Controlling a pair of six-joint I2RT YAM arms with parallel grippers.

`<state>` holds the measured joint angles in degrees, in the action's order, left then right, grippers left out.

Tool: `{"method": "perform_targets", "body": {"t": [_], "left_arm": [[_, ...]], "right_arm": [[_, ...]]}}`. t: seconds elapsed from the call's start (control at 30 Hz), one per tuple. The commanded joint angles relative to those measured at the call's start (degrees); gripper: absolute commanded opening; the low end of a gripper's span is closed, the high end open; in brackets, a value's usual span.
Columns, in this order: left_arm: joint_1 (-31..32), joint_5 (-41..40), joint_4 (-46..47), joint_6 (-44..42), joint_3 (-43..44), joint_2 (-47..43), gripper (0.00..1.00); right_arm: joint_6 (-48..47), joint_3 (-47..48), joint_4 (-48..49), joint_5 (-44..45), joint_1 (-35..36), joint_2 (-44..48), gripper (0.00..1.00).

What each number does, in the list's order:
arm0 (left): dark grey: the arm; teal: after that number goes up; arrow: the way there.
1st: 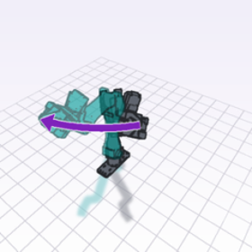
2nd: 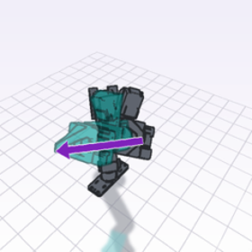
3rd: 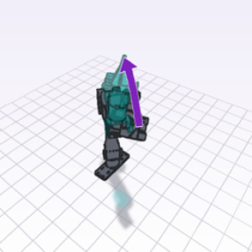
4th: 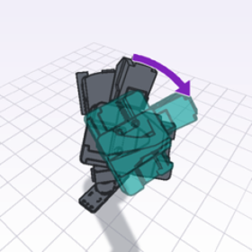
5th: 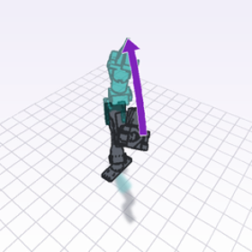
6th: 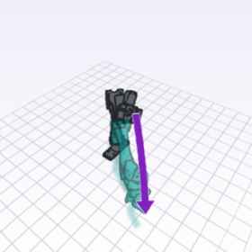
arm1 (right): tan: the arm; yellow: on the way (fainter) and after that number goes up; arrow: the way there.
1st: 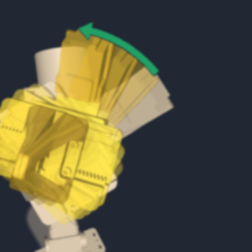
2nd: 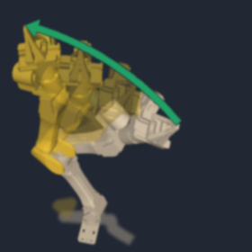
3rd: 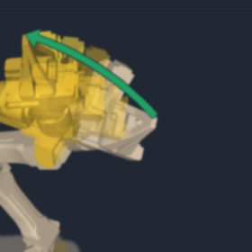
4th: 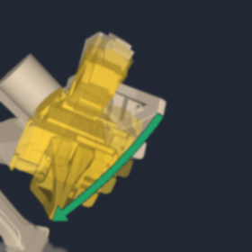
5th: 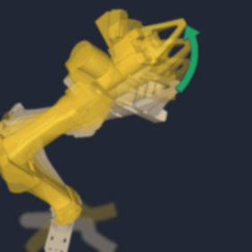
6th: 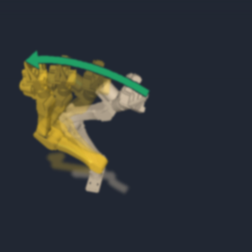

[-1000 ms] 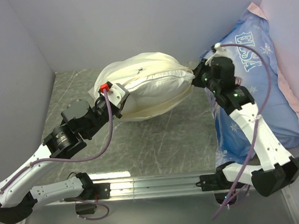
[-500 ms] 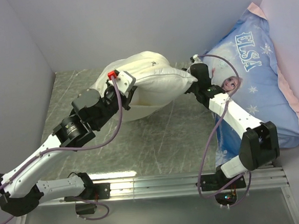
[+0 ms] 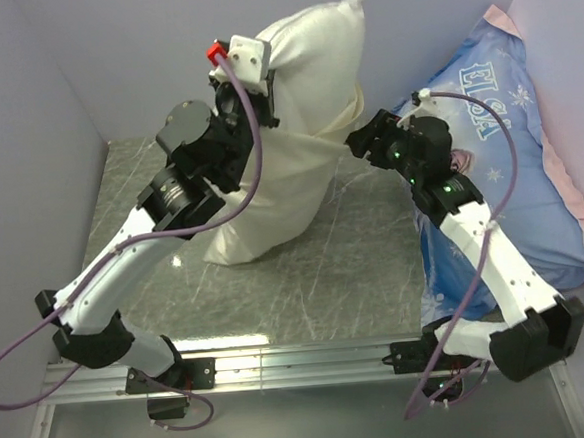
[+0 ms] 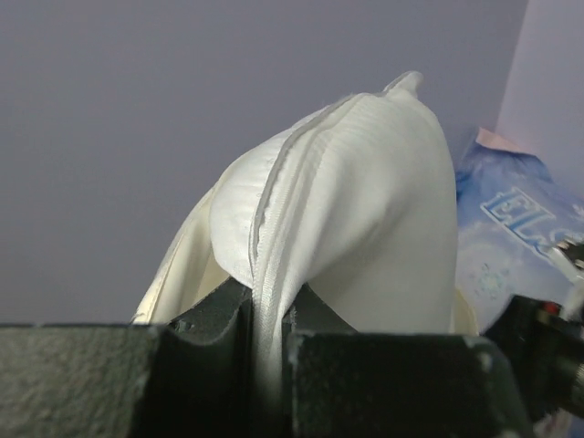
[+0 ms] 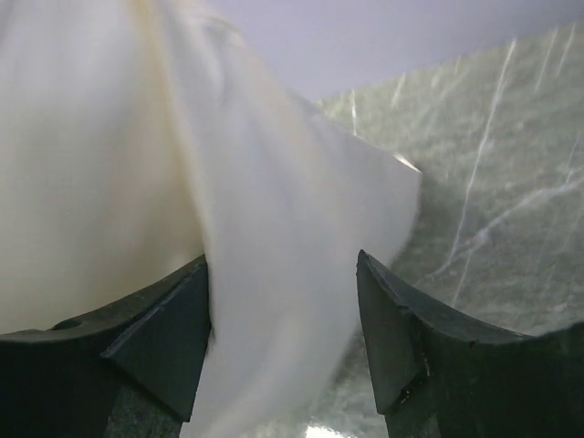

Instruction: Remove the pillowcase from the pillow

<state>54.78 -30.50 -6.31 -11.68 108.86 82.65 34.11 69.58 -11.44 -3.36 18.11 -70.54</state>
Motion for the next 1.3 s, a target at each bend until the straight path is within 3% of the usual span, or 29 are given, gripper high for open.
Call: {"method": "perform_targets", "body": {"t": [0.0,0.2,0.37,0.6,0.93,1.27], "left_arm": [[1.03,-4.12,15.19,-3.43,12.06,3.55,0.01],[1.38,-9.66,15.71,-6.06,16.55,8.31,0.01],[1.99,-13.00,16.15,-8.97,19.20,11.74,0.01],[1.99,-14.06,16.60,-8.01,16.73,12.44,0.00],[1.99,-19.16,13.25,-8.18,24.74,20.44,0.01],[1.99,-17.84,12.28,-5.99,24.65,20.62,0.00]], "right_arm": [[0.96,1.17,-0.78,2.39,-0.18,5.76,0.69],[-0.18,-3.92,2.56,7.48,4.11,14.90,0.70],[-5.97,-5.24,4.41,19.78,19.83,19.56,0.70],[-9.67,-12.44,10.12,26.03,28.90,25.54,0.70],[-16.43,-12.20,16.26,40.34,46.12,15.46,0.69],[-21.89,-5.96,21.99,51.95,49.39,0.94,0.71]]}}
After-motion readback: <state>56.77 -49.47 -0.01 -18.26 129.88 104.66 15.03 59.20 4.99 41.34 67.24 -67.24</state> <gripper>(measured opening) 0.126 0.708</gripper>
